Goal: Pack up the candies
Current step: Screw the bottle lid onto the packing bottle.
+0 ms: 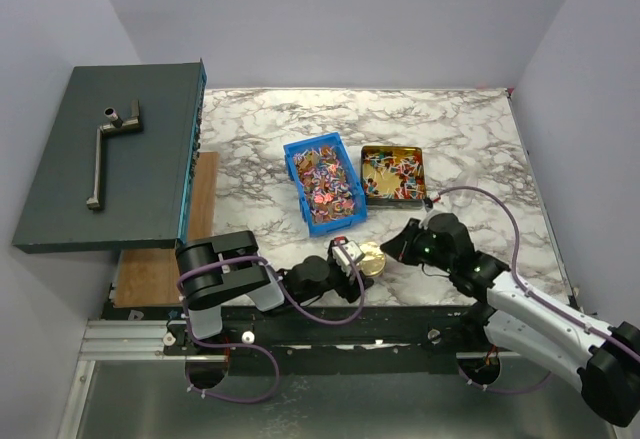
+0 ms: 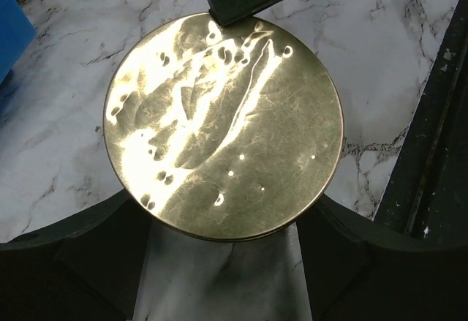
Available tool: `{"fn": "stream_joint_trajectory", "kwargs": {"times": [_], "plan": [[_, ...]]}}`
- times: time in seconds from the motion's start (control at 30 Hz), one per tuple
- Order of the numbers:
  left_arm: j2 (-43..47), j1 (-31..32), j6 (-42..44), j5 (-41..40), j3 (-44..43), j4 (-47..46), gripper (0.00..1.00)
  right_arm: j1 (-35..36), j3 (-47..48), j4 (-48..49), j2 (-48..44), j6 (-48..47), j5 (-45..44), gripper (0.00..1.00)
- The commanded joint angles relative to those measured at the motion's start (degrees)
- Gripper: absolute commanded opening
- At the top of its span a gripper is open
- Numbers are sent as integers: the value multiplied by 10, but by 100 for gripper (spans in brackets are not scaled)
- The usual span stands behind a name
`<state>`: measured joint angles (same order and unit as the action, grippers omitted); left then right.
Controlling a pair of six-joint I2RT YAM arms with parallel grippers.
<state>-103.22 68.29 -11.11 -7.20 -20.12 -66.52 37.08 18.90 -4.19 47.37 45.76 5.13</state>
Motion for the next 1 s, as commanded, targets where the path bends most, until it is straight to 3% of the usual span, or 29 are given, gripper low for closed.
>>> {"fn": "stream_joint_trajectory", "kwargs": {"times": [0.0,0.37,0.77,0.83,0.87,0.97], "plan": [[-16,-37,-56,-68,17,116,47,26,-36,-145,-25,30,64,4],[-5,-37,-59,-82,23,121,47,26,1,-209,-84,28,32,8],[33,-37,-68,-85,37,142,56,26,59,-194,-49,-6,20,18],[40,-36,-69,-82,38,148,63,26,77,-197,-36,-19,7,20],[42,-36,-69,-80,39,151,98,27,82,-196,-33,-24,1,21],[53,-35,-70,-81,43,158,99,26,96,-190,-24,-37,-7,23]]}}
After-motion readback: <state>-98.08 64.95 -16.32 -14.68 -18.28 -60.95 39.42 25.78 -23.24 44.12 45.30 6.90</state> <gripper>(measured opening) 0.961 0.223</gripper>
